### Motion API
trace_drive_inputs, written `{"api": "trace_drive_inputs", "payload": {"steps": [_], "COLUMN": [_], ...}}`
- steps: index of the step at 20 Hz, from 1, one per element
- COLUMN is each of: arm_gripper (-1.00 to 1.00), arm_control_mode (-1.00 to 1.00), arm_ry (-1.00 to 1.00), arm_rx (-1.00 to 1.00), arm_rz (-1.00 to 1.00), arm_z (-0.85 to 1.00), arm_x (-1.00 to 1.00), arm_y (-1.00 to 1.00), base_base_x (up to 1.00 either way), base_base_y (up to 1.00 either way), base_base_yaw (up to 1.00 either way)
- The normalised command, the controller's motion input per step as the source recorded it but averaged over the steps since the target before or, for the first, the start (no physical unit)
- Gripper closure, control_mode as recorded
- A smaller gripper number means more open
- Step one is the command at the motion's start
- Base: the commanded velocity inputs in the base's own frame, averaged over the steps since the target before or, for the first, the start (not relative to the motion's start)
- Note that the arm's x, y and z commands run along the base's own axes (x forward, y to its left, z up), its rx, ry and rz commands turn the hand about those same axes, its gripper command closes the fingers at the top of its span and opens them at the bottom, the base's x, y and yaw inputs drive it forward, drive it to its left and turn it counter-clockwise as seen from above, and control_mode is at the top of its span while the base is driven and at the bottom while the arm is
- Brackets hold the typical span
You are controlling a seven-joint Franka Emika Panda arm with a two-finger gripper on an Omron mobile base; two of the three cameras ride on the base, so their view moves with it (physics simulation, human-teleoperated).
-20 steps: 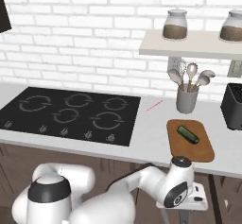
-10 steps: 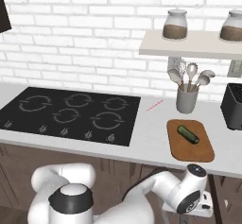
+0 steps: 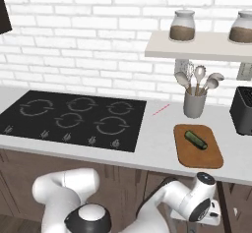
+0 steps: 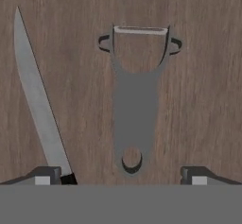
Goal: Place the appropriate cutting tool for cutting the cucumber skin on the cutting board.
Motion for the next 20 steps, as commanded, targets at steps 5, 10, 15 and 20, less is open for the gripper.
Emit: {"api": "trace_drive_inputs", "payload": {"steps": [5,10,15,20], "arm_gripper": [-1.0,-1.0,-1.0,1.0], "arm_control_mode": [-1.0,-1.0,-1.0,-1.0], "arm_ry": [0.0,0.01,0.02,0.06], "arm_rx": [0.0,0.0,0.0,-0.03], "arm_rz": [0.0,0.0,0.0,0.0], "arm_z": [-0.32,-0.38,-0.45,-0.58], "arm_x": [0.19,0.12,0.06,0.01], "arm_y": [0.0,0.0,0.0,0.1], "base_base_x": [0.0,0.0,0.0,0.0], "base_base_y": [0.0,0.0,0.0,0.0], "base_base_yaw": [0.0,0.0,0.0,0.0]}}
